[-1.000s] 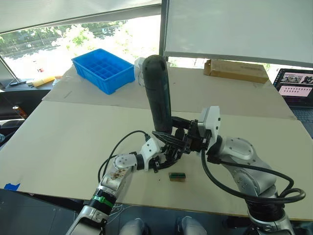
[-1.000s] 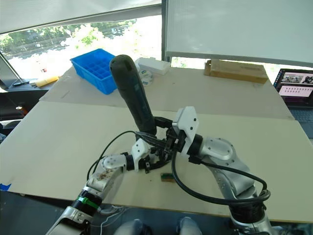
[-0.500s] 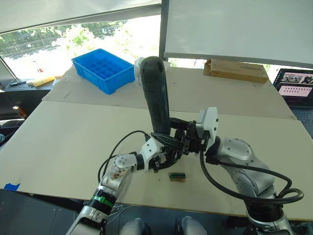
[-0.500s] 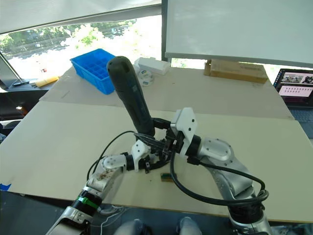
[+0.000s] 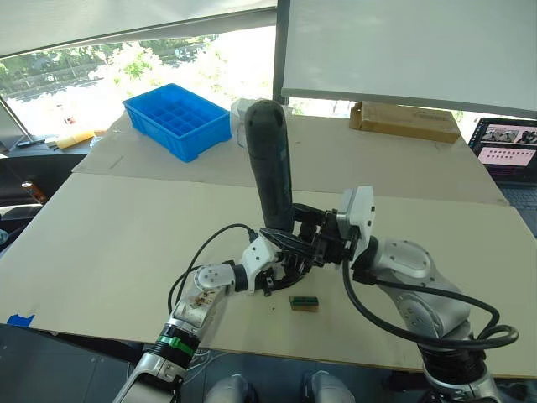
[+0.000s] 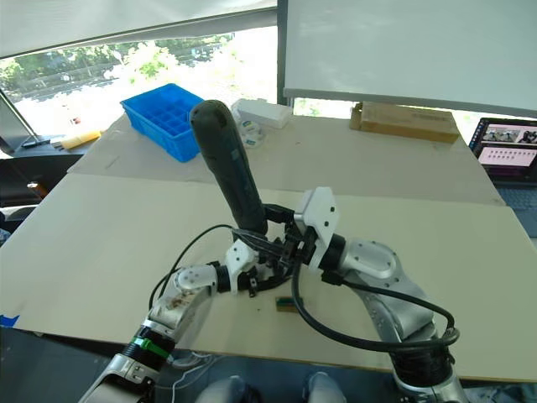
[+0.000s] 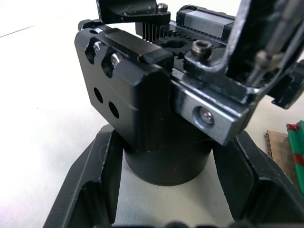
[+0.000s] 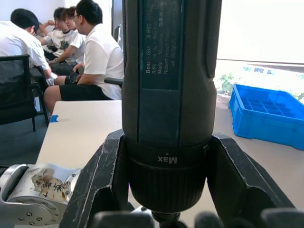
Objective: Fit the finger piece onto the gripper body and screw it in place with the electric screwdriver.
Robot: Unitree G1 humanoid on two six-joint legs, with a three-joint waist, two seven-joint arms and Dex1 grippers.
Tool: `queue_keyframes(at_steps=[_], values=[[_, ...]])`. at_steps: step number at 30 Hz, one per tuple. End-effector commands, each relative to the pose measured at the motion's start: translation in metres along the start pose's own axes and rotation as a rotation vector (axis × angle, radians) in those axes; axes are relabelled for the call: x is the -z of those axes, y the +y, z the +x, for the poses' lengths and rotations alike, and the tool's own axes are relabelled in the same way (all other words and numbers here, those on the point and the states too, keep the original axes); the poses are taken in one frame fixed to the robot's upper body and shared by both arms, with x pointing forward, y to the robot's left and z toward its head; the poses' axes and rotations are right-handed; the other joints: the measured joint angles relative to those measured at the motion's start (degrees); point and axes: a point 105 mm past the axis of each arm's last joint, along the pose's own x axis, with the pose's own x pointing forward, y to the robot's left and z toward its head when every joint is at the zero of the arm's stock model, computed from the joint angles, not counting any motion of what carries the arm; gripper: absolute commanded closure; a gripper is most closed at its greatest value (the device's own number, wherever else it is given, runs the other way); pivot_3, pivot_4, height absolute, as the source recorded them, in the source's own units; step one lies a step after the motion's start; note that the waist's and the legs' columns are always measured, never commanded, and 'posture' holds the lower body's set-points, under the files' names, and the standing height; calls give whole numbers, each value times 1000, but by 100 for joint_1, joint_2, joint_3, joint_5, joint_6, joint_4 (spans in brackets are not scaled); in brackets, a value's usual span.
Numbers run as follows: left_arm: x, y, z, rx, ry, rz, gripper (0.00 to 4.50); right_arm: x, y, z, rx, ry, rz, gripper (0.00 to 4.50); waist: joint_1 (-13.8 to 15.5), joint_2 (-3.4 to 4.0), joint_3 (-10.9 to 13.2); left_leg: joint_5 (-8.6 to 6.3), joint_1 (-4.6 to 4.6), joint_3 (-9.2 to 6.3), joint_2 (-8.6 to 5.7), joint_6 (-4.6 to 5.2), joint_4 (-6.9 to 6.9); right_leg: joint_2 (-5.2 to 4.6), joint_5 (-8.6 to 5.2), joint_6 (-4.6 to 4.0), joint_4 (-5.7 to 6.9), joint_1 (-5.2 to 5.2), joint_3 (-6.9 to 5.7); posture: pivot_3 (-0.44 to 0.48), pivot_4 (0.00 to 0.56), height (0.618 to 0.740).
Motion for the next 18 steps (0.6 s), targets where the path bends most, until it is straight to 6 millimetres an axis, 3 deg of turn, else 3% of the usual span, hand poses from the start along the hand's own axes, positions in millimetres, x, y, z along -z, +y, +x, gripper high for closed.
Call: queue_keyframes(at_steps=[1,11,18], values=[[18,-12,3,33,54,-62,2236,-3,-7,-7,40,-17,-20,2609,0,0,0,0,0,0,0,0,0,0,0,0,0,0,0,0,150,740],[18,-12,4,37,55,-65,2236,14,-18,-17,145,-9,46,2609,7,1,-1,0,8,-3,0,0,-1,-9,-1,1,-2,9,1,0,150,740],[18,-12,4,40,57,-64,2236,22,-12,-15,115,14,41,2609,1,2,-1,-2,25,-11,0,-1,-3,-30,-4,2,-5,29,5,0,150,740]])
